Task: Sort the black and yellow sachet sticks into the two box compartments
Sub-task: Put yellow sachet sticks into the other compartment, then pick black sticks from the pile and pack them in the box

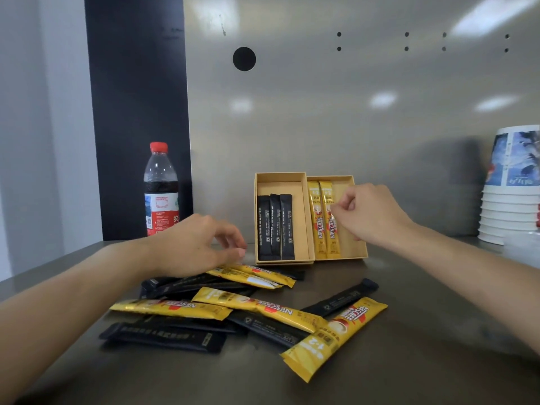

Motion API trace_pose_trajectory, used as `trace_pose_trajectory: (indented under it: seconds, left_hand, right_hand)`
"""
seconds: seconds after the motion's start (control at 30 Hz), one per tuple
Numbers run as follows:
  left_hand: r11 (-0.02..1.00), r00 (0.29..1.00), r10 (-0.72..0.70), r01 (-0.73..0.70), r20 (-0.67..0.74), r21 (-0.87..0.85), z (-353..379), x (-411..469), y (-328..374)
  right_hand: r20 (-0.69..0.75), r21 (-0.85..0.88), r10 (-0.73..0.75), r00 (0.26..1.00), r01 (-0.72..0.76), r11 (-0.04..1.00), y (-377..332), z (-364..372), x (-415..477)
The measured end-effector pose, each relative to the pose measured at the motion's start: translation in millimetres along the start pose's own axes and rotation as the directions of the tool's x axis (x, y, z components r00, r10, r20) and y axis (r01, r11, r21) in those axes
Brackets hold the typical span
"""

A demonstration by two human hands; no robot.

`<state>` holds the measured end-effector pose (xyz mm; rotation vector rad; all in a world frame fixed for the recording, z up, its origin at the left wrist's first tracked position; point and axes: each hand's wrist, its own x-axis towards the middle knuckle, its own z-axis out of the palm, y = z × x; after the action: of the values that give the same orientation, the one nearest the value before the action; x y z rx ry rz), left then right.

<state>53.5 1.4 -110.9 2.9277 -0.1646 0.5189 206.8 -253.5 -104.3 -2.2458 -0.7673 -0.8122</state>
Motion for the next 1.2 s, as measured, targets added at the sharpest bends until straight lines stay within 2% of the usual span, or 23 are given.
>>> trace_pose_trajectory:
  seconds: [0.07, 0.13, 0.2, 0.3, 0.4, 0.47, 0.6, 0.73, 0.8, 1.0, 1.1, 1.2]
  left_hand:
    - [1.000, 0.996, -0.017, 0.017, 0.084, 0.010, 0, -1, 0]
    - [0.999, 0.989, -0.019, 0.023, 0.147, -0.024, 0, -1, -1]
    - [0.992, 0.983, 0.004, 0.020, 0.183, -0.126, -3, -3, 0]
    - [0.954, 0.995, 0.025, 0.006, 0.101, -0.298, -13, -4, 4]
    - [0.930, 1.000, 0.010, -0.009, -0.001, -0.367, -23, -6, 2]
    - [0.942, 1.000, -0.002, 0.002, 0.000, -0.337, -29, -9, -1]
    - [0.949, 0.978, -0.040, 0.102, 0.206, -0.298, -36, -16, -7]
    - [0.946, 0.937, -0.028, 0.138, 0.349, -0.293, -43, -20, -5]
    - [0.939, 0.905, -0.048, 0.184, 0.422, -0.289, -49, -22, -5]
    - [0.955, 0.807, -0.155, 0.270, 0.569, -0.122, -51, -23, -6]
    - [0.958, 0.809, -0.179, 0.274, 0.560, -0.089, -48, -22, -6]
    - [0.963, 0.843, -0.187, 0.258, 0.505, -0.073, -47, -23, -9]
  right_hand:
    - [0.032, 0.014, -0.109, 0.994, 0.108, 0.994, -8, -8, 0]
    - [0.159, 0.115, -0.225, 0.961, 0.209, 0.971, -18, -16, -2]
    - [0.316, 0.269, -0.316, 0.895, 0.235, 0.934, -28, -22, -8]
    - [0.443, 0.377, -0.382, 0.811, 0.219, 0.900, -40, -19, -21]
    - [0.446, 0.342, -0.446, 0.776, 0.313, 0.886, -53, -8, -33]
    - [0.434, 0.351, -0.503, 0.747, 0.374, 0.858, -62, -1, -41]
    - [0.416, 0.310, -0.582, 0.699, 0.493, 0.813, -78, 11, -59]
    - [0.473, 0.310, -0.591, 0.654, 0.505, 0.806, -85, 17, -68]
    - [0.483, 0.318, -0.588, 0.649, 0.496, 0.808, -85, 15, -68]
    - [0.515, 0.332, -0.578, 0.633, 0.475, 0.815, -81, 13, -67]
    - [0.504, 0.341, -0.576, 0.644, 0.464, 0.817, -81, 13, -67]
    - [0.438, 0.348, -0.566, 0.699, 0.448, 0.823, -80, 13, -65]
